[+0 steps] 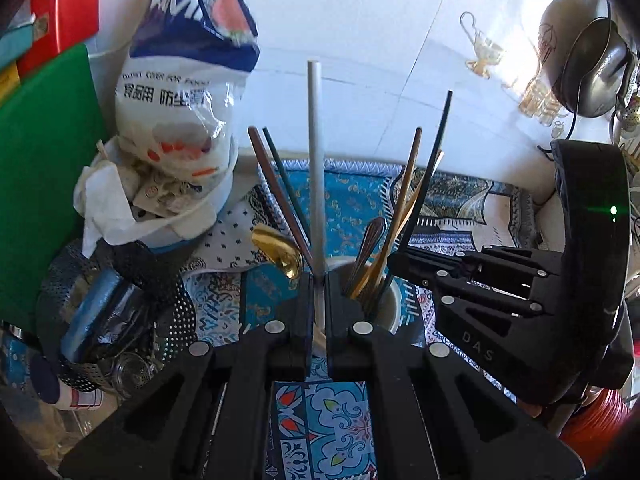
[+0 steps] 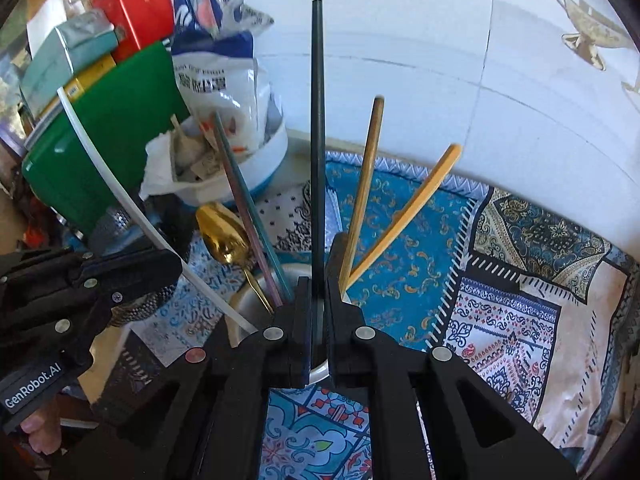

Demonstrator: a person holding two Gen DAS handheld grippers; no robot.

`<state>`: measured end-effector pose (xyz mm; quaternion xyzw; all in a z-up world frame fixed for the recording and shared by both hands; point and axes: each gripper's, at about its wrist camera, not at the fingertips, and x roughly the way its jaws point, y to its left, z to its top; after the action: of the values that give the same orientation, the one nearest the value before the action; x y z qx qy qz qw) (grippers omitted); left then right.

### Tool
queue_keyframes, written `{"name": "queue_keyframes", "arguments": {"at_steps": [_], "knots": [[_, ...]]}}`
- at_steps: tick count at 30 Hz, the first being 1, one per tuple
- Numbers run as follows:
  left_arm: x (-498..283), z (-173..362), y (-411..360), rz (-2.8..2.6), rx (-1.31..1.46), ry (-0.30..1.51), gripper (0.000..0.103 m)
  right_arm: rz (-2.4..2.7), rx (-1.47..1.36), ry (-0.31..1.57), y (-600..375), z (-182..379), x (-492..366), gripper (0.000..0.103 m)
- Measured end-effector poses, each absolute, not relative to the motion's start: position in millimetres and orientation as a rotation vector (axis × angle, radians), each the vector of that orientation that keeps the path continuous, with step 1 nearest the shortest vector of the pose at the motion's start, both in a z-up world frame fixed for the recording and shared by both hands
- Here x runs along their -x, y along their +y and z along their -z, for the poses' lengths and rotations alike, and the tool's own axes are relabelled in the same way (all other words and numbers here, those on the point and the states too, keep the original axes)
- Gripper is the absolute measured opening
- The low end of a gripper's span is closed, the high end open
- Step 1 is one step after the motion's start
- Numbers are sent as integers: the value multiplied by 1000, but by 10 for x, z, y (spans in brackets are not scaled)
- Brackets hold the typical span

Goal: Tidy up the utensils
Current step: 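Lower the white and grey chopsticks into the white cup and open both tools, then move both tools back over the brown and dark chopsticks on the cloth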

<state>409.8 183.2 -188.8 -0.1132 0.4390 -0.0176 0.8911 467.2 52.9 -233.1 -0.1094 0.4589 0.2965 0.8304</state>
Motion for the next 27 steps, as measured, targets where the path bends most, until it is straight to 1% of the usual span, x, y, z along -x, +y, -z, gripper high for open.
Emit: {"name": "queue_keyframes", "arguments": {"at_steps": [8, 13, 15, 19, 21, 22, 27], "knots": [[-4059, 1822, 1819, 33, 240, 906, 3, -619, 247, 978, 463, 2209, -4594, 6], [-3976, 1607, 1731, 17, 221, 865, 4, -613, 235, 938, 264, 2008, -4460, 17], [-3949, 1522, 1684, 15, 215, 848, 7, -602, 235, 916, 161, 1925, -4402, 18], [-3912, 1357, 1527, 18, 197, 814, 10, -567, 220, 868, -156, 1731, -4306, 22], [-3902, 1289, 1409, 29, 189, 796, 17, -541, 213, 846, -343, 1664, -4263, 24], [-3901, 1258, 1336, 38, 187, 787, 19, -533, 207, 841, -418, 1644, -4251, 26], [-3967, 1204, 935, 87, 167, 775, 25, -449, 188, 820, -893, 1584, -4185, 26]]}}
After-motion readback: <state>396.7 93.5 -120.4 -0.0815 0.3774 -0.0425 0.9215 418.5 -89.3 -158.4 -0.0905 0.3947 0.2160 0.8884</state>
